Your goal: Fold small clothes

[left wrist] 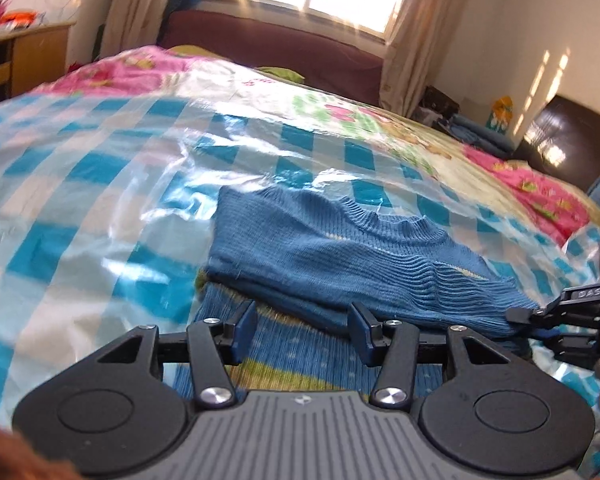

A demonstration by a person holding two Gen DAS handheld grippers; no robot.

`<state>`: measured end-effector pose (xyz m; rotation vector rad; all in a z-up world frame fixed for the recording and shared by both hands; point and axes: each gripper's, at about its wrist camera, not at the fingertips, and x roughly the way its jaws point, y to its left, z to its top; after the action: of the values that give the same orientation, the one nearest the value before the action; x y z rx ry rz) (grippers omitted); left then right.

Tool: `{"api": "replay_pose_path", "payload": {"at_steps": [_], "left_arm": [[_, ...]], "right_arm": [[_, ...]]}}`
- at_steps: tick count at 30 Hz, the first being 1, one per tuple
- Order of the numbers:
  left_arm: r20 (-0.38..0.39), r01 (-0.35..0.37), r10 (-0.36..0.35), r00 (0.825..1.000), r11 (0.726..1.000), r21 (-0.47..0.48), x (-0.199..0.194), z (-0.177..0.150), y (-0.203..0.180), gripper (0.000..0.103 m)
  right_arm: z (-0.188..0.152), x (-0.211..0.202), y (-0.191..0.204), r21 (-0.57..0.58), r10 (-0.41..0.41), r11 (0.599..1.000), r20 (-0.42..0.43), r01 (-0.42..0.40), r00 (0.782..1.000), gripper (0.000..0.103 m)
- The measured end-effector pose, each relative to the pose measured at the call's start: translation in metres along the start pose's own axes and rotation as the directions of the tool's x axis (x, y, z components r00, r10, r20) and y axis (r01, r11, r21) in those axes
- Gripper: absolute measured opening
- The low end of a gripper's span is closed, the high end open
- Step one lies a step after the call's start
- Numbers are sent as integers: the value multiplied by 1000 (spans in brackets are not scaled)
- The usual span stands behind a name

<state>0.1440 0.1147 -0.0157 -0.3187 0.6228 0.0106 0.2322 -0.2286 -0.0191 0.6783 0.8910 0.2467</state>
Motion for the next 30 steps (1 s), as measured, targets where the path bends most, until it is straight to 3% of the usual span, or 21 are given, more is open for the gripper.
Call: {"api": "replay_pose_path", "payload": {"at_steps": [5, 10, 14, 17, 20, 23, 26, 28, 30], "left_arm": [[8, -4, 3, 1000, 998, 65, 12, 16, -8, 54], [5, -34, 34, 999, 995, 95, 30, 30, -7, 55], [-38, -81, 85, 996, 992, 99, 49, 33, 2, 55], [-70, -105, 114, 991, 988, 114, 58, 28, 11, 55], [-75, -91, 103, 992, 985, 148, 55, 28, 11, 55], [-65, -56, 63, 996, 993, 104, 48, 40, 17, 56], [-25, -88, 90, 996, 992, 87, 50, 53, 26, 61], [-32, -103, 105, 994, 992, 72, 57, 57, 33, 62], [-70, -85, 88, 994, 995, 47, 65, 57, 39, 62]], "right_arm": [[4, -19, -8, -17, -16, 1000, 13, 16, 1000, 19], [8, -27, 0, -109, -74, 990, 87, 84, 993, 20], [12, -13, 15, -190, -64, 978, 95, 81, 993, 20], [10, 13, 15, -241, -152, 957, 57, 161, 987, 20], [9, 21, 13, -254, -170, 951, 40, 174, 985, 17], [12, 12, 15, -268, -166, 947, 58, 175, 984, 18], [14, 3, 13, -277, -185, 939, 103, 207, 977, 33], [13, -2, 9, -279, -203, 932, 125, 231, 971, 58], [12, -1, 4, -282, -205, 931, 117, 231, 972, 62]]}}
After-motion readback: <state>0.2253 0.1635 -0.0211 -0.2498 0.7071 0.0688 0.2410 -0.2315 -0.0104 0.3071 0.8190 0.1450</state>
